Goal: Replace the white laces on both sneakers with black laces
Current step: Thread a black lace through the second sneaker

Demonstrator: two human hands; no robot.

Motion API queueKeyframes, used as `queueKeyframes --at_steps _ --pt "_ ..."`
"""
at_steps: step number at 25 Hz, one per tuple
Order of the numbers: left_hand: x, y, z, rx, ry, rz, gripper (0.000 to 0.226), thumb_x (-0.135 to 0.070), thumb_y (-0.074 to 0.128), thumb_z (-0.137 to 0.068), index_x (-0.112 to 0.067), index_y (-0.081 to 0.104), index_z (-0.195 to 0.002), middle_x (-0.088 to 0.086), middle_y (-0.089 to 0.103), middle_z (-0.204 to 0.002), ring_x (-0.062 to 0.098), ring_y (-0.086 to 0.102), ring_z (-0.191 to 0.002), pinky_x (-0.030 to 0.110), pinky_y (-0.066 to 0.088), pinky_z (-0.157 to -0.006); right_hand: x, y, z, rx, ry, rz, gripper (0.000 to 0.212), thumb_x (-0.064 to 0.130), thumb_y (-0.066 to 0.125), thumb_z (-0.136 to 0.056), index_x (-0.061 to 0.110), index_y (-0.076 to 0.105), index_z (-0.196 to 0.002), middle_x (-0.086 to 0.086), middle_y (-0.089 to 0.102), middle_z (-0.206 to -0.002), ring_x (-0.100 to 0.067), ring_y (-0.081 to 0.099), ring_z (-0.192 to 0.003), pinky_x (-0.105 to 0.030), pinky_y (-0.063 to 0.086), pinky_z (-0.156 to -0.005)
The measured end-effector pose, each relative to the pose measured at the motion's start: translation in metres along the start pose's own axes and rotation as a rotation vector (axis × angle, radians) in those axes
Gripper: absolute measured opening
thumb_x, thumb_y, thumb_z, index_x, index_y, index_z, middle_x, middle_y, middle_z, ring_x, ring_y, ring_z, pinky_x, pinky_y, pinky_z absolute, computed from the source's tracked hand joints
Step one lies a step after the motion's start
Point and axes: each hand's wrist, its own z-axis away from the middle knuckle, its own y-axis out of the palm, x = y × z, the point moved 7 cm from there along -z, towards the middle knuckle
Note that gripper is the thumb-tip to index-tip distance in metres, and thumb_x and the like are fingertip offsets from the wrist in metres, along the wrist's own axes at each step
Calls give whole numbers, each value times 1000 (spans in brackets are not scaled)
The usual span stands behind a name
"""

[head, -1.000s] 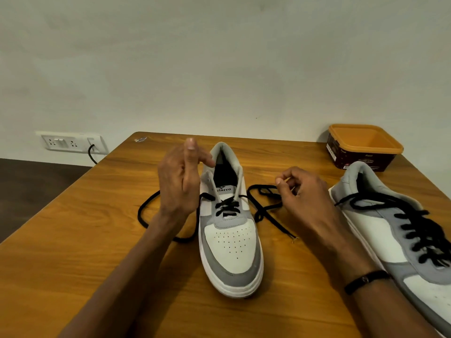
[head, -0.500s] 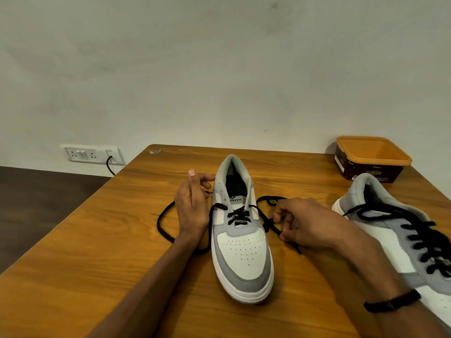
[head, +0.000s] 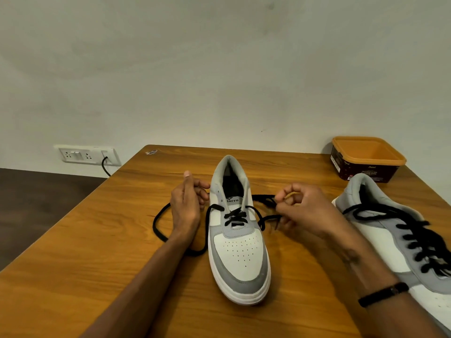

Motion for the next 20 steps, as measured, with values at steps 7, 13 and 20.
queueKeyframes --at_steps 7,13,20 --pt "-37 14 21 120 344 -129 43 -51 42 -108 -17 68 -107 -1 62 -76 21 57 -65 39 48 -54 25 11 10 175 -45 -920 32 -5 66 -82 -6 72 -114 -21 76 -94 -23 76 -84 -26 64 -71" --pt "-55 21 36 176 633 -144 29 -14 42 -99 -9 70 -97 2 58 -66 23 44 -51 43 33 -44 25 6 9 -127 -329 -163 22 8 85 -83 15 80 -103 -6 80 -97 -18 78 -88 -27 64 -82" --pt "-55 26 39 267 594 -90 25 3 42 -86 -6 65 -94 -6 49 -64 16 37 -51 33 31 -46 21 12 1 -288 -584 580 29 7 76 -93 19 75 -118 9 58 -114 -8 62 -99 -19 59 -85"
